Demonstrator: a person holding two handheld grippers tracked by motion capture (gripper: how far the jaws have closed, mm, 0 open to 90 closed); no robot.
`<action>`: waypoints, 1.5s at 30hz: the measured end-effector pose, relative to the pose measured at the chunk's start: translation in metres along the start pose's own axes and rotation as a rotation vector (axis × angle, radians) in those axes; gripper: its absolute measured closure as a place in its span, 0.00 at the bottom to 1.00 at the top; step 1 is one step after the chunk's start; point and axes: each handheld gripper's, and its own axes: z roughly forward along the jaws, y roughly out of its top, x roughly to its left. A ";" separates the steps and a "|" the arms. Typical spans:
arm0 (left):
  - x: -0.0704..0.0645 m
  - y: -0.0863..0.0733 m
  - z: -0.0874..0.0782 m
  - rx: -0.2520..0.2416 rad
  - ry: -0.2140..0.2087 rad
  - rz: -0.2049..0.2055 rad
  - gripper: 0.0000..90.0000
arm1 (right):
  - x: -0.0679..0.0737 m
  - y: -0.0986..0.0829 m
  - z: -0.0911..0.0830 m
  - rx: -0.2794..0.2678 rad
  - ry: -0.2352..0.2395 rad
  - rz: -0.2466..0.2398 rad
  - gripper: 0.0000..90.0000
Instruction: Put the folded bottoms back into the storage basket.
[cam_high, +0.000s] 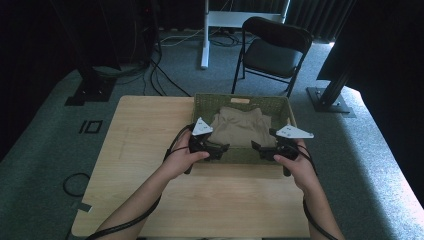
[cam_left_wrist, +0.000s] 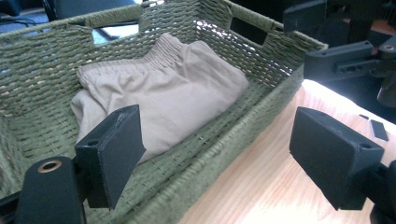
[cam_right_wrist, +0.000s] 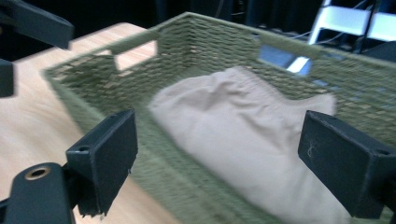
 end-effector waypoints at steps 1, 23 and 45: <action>-0.001 -0.003 -0.001 0.004 0.007 0.012 0.20 | 0.002 -0.001 -0.001 0.001 0.003 0.000 0.13; -0.011 -0.063 -0.009 0.055 -0.015 0.014 0.21 | 0.023 -0.058 -0.008 0.053 -0.011 -0.044 0.13; 0.006 -0.132 -0.009 0.142 0.066 -0.043 0.21 | 0.016 -0.119 -0.012 0.155 -0.078 0.001 0.12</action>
